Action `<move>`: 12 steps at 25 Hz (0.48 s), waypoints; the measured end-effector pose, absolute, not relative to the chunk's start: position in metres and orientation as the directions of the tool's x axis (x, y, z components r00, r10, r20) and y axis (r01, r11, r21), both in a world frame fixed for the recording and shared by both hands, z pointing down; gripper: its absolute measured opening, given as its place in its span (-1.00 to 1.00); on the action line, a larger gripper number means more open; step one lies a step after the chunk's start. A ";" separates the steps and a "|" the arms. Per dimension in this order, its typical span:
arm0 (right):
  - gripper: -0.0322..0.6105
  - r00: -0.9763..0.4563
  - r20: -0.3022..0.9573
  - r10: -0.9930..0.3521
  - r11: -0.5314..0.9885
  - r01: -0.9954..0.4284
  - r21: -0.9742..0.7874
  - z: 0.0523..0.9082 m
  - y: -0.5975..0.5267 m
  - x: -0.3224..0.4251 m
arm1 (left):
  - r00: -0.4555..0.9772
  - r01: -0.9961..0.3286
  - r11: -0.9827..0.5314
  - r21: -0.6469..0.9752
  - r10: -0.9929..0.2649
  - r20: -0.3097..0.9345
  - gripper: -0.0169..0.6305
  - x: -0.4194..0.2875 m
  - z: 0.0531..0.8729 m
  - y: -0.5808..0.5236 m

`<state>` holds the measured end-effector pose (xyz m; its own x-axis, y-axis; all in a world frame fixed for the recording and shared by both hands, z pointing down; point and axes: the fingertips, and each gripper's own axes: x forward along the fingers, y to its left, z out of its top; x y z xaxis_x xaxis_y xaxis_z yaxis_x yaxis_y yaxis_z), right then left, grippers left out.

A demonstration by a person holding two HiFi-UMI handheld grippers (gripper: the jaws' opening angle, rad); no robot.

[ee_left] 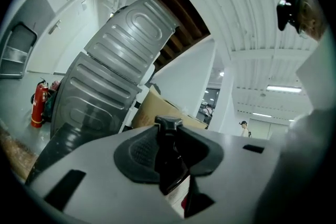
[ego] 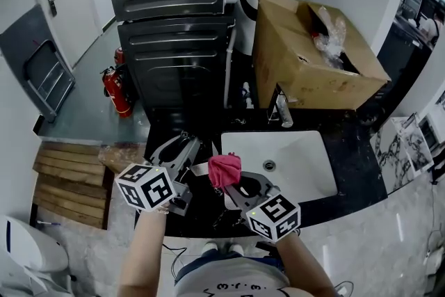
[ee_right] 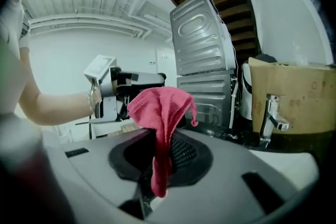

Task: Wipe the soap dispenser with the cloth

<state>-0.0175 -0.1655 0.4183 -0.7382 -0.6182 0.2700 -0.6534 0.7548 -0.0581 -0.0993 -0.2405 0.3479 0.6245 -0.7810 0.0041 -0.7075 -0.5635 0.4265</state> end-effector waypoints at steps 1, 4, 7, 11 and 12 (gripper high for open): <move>-0.71 -0.742 0.239 -0.626 0.752 -0.656 -0.068 0.409 -0.165 -0.013 | 0.638 -0.704 -0.587 0.400 -0.770 -0.009 -0.63 -0.099 0.347 -0.239; -0.71 -0.748 0.151 -0.646 0.738 -0.663 -0.125 0.384 -0.172 -0.001 | 0.685 -0.683 -0.666 0.299 -0.727 -0.055 -0.63 -0.096 0.346 -0.230; -0.71 -0.765 0.094 -0.638 0.741 -0.642 -0.197 0.372 -0.181 0.001 | 0.734 -0.648 -0.735 0.201 -0.673 -0.094 -0.63 -0.089 0.343 -0.219; -0.71 -0.808 0.097 -0.581 0.777 -0.586 -0.232 0.378 -0.182 -0.015 | 0.766 -0.615 -0.769 0.175 -0.635 -0.104 -0.63 -0.081 0.344 -0.211; -0.71 -0.818 0.110 -0.564 0.786 -0.573 -0.233 0.383 -0.181 -0.021 | 0.767 -0.613 -0.771 0.174 -0.633 -0.103 -0.63 -0.079 0.344 -0.211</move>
<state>-0.0213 -0.1810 0.3827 -0.8181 -0.5644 0.1101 -0.5733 0.7856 -0.2327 -0.0793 -0.2106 0.3443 0.7670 -0.6334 -0.1029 -0.6130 -0.7706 0.1744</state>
